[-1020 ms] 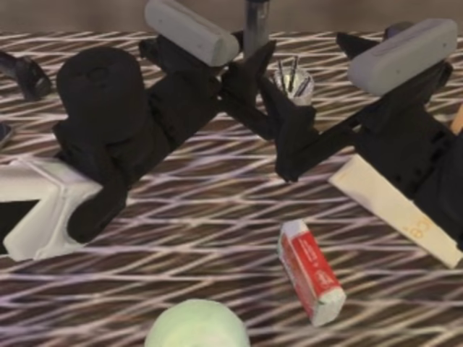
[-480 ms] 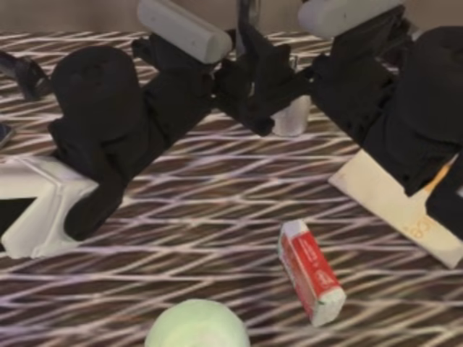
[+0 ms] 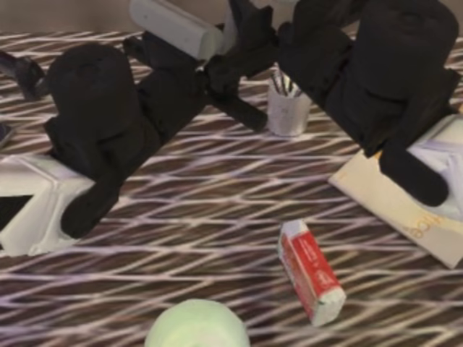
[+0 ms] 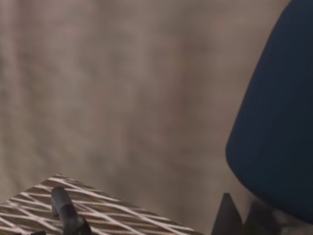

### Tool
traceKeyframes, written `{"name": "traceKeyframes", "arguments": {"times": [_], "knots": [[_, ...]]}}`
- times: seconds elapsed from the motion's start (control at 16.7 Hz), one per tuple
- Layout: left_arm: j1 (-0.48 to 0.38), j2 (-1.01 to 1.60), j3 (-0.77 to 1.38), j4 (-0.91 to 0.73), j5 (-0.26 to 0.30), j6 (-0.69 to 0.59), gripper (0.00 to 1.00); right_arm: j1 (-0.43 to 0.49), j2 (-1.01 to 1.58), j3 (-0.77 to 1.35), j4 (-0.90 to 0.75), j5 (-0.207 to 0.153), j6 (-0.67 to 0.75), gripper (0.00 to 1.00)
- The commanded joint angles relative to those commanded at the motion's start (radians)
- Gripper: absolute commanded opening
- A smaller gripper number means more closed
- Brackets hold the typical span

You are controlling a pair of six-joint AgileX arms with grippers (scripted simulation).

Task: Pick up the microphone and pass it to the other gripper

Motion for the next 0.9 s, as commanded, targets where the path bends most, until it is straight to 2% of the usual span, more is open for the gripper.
{"name": "traceKeyframes", "arguments": {"times": [0.06,0.84,0.9], "knots": [[0.000,0.000,0.000,0.000,0.000,0.000,0.00,0.000,0.000,0.000,0.000,0.000,0.000,1.00],[0.000,0.000,0.000,0.000,0.000,0.000,0.00,0.000,0.000,0.000,0.000,0.000,0.000,0.02],[0.000,0.000,0.000,0.000,0.000,0.000,0.00,0.000,0.000,0.000,0.000,0.000,0.000,0.00]]}}
